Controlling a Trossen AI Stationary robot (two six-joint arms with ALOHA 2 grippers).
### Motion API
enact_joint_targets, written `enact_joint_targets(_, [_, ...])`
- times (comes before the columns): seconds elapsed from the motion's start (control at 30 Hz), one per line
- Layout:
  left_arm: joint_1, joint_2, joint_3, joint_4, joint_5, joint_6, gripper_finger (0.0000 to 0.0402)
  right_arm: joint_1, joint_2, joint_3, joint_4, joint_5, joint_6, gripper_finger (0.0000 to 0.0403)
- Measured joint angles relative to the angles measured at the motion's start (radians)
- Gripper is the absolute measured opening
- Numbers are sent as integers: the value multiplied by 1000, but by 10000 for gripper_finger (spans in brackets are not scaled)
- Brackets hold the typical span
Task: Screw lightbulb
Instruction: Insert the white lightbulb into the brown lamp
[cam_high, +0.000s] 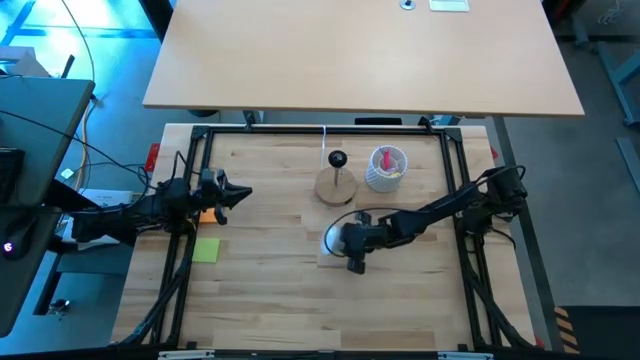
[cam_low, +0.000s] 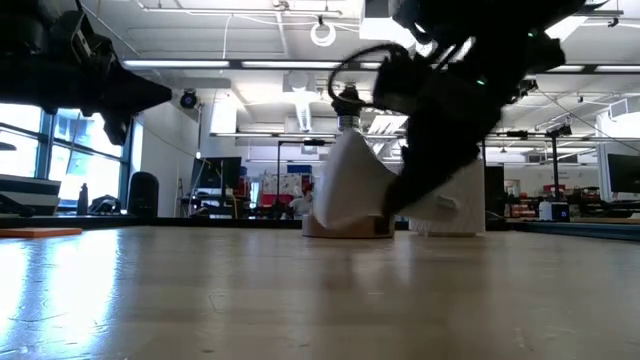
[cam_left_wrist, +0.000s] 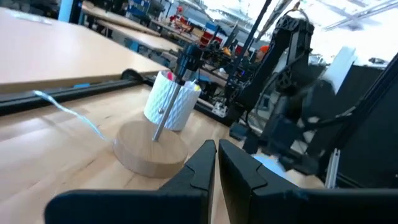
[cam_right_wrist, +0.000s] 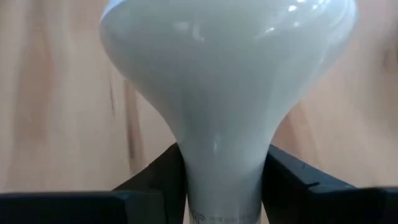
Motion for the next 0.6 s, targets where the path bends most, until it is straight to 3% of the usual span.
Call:
enact_joint_targets(0.23, [-16, 5, 0, 13, 61, 26, 17, 11, -1, -2, 237, 57, -41, 149])
enact_joint_targets(0.37, [-97, 21, 0, 79, 63, 77, 7, 33, -36, -94, 470, 93, -53, 149])
enact_joint_targets(0.5, [-219, 69, 1, 160, -60, 143, 1, 64, -129, -228, 805, 182, -51, 148])
enact_joint_targets(0.6, [-305, 138, 1, 228, -170, 193, 1, 96, -186, -301, 1031, 245, -139, 148])
